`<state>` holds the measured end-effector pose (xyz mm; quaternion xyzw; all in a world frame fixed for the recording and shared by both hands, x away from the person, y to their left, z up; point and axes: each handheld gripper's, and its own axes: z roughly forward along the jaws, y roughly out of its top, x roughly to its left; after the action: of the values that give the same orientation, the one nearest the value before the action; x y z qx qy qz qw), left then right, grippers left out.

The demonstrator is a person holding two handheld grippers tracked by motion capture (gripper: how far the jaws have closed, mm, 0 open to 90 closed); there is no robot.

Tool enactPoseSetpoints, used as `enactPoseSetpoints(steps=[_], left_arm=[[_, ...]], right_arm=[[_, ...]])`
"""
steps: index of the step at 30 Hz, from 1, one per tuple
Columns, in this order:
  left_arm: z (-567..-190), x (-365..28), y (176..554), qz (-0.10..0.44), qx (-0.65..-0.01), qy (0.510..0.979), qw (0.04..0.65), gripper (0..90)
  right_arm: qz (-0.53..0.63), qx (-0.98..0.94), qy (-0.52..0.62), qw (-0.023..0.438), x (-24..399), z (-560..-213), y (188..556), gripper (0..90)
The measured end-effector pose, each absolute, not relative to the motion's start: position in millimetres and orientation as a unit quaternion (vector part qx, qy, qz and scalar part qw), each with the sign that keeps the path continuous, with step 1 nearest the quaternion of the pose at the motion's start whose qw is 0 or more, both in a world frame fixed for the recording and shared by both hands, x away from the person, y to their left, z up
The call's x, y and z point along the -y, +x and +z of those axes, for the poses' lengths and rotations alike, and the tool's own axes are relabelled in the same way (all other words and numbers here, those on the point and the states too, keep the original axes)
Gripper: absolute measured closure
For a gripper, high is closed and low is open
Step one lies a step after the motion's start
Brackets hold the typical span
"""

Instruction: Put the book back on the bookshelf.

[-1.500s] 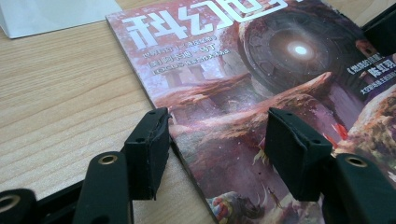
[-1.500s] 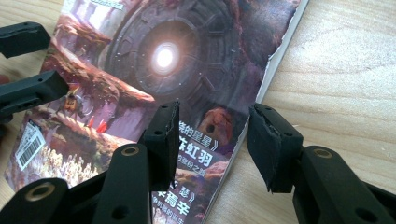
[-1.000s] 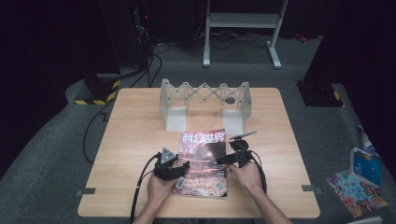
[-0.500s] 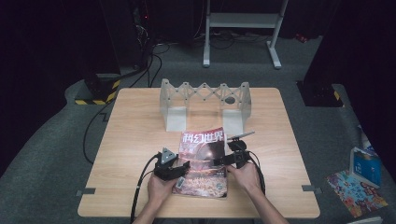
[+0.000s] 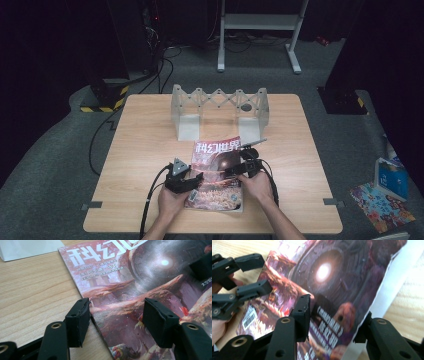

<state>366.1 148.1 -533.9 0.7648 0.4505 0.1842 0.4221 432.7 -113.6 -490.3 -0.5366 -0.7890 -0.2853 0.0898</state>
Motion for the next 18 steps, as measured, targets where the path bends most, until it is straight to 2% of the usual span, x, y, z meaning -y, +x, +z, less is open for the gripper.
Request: enactPoseSetpoints(steps=[4, 7, 8, 10, 15, 18], left_arm=[[-533.8, -148.3, 366.1, 0.184, -0.45, 0.765, 0.422, 38.7], [-533.7, -148.4, 365.8, 0.184, -0.45, 0.766, 0.42, 37.3], [-533.7, -148.4, 365.8, 0.184, -0.45, 0.766, 0.42, 36.8], [-533.6, -148.5, 365.7, 0.184, -0.45, 0.767, 0.419, 34.9], [-533.4, -149.1, 365.4, 0.18, -0.449, 0.769, 0.419, 31.6], [-533.1, -150.4, 365.5, 0.173, -0.451, 0.768, 0.421, 29.2]], right_arm=[[-0.28, 0.795, -0.531, 0.083, 107.4, -490.1, 436.0, 64.7], [-0.277, 0.811, -0.511, 0.067, 106.8, -490.7, 434.8, 75.2], [-0.277, 0.811, -0.511, 0.067, 106.8, -490.7, 434.8, 75.2], [-0.279, 0.817, -0.5, 0.064, 107.9, -490.6, 432.6, 81.1], [-0.285, 0.83, -0.476, 0.055, 108.9, -489.4, 429.9, 87.8], [-0.285, 0.837, -0.464, 0.051, 109.4, -488.3, 427.1, 88.5]])
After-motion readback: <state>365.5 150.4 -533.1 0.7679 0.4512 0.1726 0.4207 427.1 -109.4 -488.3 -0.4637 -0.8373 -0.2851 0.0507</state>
